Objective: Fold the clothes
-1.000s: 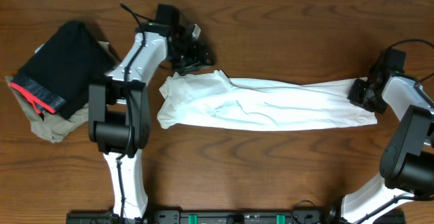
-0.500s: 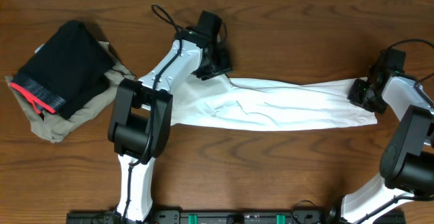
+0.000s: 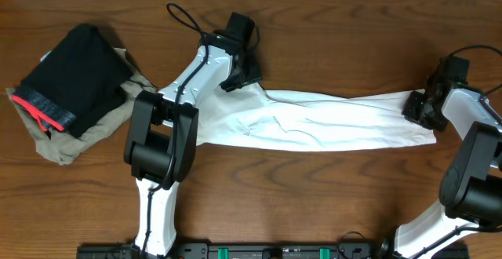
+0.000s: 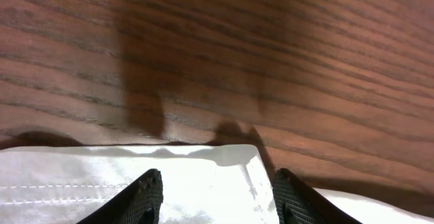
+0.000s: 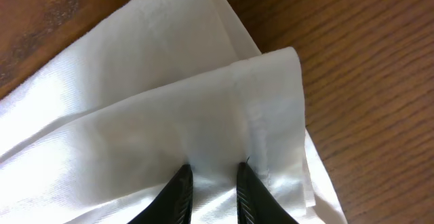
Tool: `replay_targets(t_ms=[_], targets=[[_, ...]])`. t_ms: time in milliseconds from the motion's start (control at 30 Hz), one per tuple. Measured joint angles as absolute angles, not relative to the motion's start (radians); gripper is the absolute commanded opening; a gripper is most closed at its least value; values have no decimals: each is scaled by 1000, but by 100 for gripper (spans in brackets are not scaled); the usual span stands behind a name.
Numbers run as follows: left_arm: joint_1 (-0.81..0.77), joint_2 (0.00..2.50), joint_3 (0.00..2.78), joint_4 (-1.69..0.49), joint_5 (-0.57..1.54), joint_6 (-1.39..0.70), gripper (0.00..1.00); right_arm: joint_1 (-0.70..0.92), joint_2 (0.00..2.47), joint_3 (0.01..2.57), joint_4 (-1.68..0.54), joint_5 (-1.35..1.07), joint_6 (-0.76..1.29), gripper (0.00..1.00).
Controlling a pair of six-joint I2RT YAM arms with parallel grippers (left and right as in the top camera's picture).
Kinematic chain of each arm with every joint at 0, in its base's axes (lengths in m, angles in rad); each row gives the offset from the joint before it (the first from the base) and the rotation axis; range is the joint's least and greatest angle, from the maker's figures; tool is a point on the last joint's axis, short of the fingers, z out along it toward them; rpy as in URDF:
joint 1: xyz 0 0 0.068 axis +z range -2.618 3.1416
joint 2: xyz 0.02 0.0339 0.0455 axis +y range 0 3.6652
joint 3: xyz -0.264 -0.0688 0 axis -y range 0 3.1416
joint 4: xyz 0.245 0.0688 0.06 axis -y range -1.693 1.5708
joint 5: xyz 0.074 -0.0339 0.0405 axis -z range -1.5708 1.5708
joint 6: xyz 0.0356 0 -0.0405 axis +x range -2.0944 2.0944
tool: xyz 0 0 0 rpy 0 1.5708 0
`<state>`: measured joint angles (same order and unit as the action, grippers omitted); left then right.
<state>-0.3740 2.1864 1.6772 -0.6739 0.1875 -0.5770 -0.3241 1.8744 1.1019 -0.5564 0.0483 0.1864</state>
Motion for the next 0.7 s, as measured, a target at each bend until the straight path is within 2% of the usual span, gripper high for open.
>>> replay_targets(t_ms=[267, 333, 467, 533, 633, 700], targets=[[-376, 2216, 1677, -670, 187, -577, 52, -324, 1874, 1102, -556, 48, 186, 21], [-376, 2227, 1677, -670, 191, -582, 44, -324, 1874, 1102, -556, 48, 186, 21], [-376, 2230, 1677, -669, 197, -583, 22, -324, 1874, 1102, -556, 48, 186, 21], [-376, 2230, 1677, -669, 199, -585, 15, -324, 1874, 1102, -556, 48, 186, 21], [-376, 2230, 1677, -668, 203, -582, 6, -324, 1874, 1102, -556, 48, 186, 21], [-376, 2230, 1677, -669, 203, -580, 6, -324, 1874, 1102, -557, 48, 186, 21]])
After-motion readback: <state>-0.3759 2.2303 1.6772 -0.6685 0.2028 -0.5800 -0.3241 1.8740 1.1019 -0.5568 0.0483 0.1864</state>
